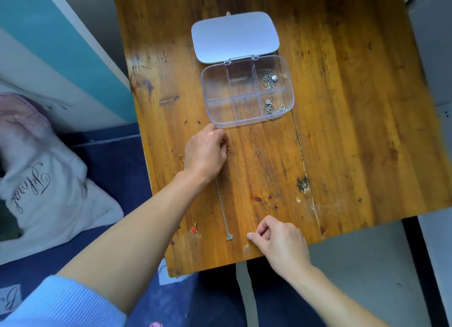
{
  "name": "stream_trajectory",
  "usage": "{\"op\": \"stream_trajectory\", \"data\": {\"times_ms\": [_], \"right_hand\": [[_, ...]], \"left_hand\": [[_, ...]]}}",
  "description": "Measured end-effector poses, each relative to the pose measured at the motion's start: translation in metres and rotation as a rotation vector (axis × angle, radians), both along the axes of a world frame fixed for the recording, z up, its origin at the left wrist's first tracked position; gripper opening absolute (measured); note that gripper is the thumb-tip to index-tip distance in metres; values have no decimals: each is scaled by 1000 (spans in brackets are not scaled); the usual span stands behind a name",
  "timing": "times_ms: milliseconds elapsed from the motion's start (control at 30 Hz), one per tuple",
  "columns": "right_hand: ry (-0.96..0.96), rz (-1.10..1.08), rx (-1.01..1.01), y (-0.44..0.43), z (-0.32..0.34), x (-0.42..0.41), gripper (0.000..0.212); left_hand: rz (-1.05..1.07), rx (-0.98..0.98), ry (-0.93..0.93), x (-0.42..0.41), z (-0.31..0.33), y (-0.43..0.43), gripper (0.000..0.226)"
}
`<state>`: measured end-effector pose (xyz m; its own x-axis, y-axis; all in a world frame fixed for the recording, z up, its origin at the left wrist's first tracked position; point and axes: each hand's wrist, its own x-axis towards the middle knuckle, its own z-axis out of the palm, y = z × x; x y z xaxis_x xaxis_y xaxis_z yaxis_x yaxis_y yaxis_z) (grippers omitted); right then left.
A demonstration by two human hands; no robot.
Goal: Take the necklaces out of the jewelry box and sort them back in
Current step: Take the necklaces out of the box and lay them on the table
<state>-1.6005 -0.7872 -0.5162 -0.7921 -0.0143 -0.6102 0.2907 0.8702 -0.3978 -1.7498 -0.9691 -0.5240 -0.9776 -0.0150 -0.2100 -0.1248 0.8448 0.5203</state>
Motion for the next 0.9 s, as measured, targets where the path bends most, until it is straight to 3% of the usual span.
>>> {"op": "stream_trajectory", "data": {"times_ms": [167, 300, 400, 567, 700, 900], "right_hand": [[-1, 47, -19, 13, 17, -32, 26], [307, -18, -124, 26, 42, -117, 12], [508, -16, -81, 21, 52, -199, 10], [386, 322, 262, -6, 38, -268, 17], [431, 564, 510, -19, 25, -274, 21], [431, 567, 492, -23, 18, -276, 16]], "left_hand": [[70, -18, 56, 4, 8, -10, 16], [142, -12, 251, -2, 20, -17, 13], [55, -70, 331, -11, 24, -11, 13], [-93, -94, 293, -15, 16, -3, 20], [-90, -77, 298, -14, 14, -3, 20], [-107, -63, 296, -14, 14, -5, 21]]}}
